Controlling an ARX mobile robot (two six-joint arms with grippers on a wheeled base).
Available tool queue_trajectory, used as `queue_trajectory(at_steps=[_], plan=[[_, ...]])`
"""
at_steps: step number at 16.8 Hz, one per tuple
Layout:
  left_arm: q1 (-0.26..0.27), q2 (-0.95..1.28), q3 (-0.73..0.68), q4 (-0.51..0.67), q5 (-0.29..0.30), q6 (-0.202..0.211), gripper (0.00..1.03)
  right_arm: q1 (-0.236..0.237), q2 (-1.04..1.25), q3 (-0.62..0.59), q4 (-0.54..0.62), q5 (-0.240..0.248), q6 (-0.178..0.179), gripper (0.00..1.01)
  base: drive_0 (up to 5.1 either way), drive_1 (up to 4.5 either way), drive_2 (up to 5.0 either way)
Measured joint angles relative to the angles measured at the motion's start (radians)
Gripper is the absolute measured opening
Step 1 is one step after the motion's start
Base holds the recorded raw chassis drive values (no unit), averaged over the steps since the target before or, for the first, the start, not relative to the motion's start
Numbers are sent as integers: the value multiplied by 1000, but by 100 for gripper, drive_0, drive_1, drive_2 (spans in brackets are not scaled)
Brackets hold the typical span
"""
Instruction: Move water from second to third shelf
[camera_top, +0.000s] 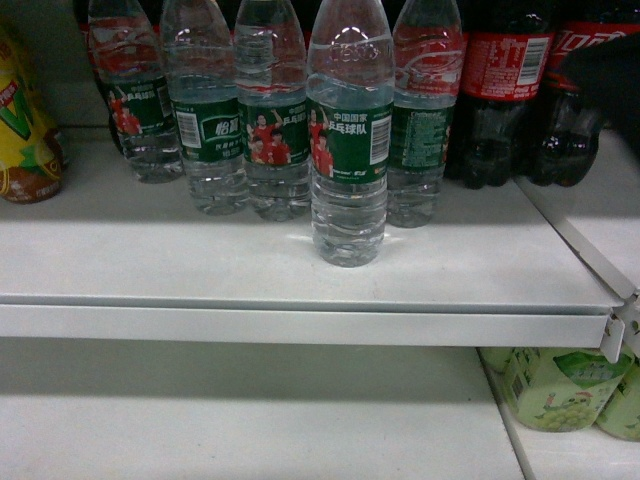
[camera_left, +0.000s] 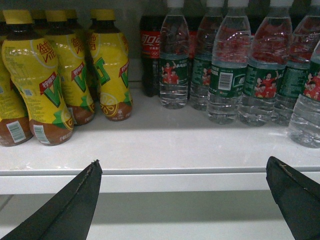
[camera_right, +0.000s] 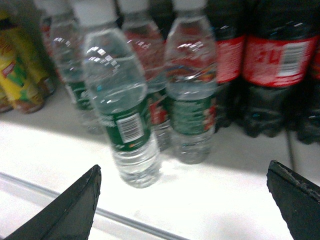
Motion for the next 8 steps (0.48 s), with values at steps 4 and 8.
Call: queue_trajectory(at_steps=[4,8], plan=[[0,0,0,0,0,0,98,206,260,125,17,47,12,98,0,0,0],[0,0,0,0,0,0,98,246,383,258,-27,81,40,98,0,0,0]])
